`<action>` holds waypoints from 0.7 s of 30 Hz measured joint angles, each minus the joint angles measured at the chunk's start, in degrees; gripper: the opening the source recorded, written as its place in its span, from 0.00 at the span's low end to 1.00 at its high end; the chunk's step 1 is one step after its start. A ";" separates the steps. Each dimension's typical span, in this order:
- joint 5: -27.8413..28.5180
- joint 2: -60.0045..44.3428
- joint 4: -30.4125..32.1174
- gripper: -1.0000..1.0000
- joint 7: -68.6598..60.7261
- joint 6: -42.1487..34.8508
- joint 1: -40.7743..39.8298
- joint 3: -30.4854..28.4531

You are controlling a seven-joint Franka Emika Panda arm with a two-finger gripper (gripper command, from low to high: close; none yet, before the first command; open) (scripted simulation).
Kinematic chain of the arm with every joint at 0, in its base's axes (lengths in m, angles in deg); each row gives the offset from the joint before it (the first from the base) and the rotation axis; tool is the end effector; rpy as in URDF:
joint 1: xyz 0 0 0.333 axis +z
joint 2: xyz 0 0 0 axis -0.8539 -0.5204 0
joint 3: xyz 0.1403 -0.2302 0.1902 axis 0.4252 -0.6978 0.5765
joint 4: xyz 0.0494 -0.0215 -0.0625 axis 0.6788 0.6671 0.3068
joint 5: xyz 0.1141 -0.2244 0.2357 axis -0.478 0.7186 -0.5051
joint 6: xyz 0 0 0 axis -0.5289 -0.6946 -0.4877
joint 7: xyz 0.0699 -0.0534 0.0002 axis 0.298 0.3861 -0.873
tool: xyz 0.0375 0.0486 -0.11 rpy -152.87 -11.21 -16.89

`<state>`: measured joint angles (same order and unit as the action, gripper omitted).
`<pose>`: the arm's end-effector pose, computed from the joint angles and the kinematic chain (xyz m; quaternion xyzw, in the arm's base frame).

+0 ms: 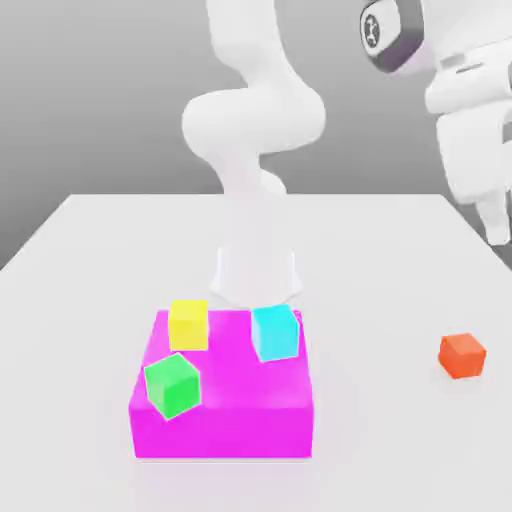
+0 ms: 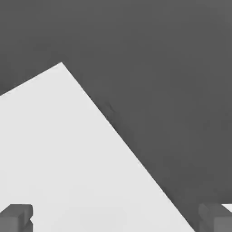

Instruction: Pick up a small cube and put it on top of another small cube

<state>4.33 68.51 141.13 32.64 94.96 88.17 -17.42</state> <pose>0.3527 0.2376 0.4120 -0.9766 -0.1496 -0.1230 0.0934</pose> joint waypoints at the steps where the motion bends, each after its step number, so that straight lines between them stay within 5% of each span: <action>1: -0.01 -1.53 0.71 0.50 -1.44 0.90 1.08 0.64; 11: 8.60 -16.79 7.96 0.50 -9.64 10.13 11.25 6.52; 18: 18.65 -30.22 7.22 0.50 -5.15 20.18 16.81 0.87; 19: 19.20 -32.06 6.87 0.00 -4.68 21.66 17.58 -0.02; 21: 19.21 -32.06 6.87 0.00 -4.67 21.65 17.58 -0.01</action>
<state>23.53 36.45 148.01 27.97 116.61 105.75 -17.44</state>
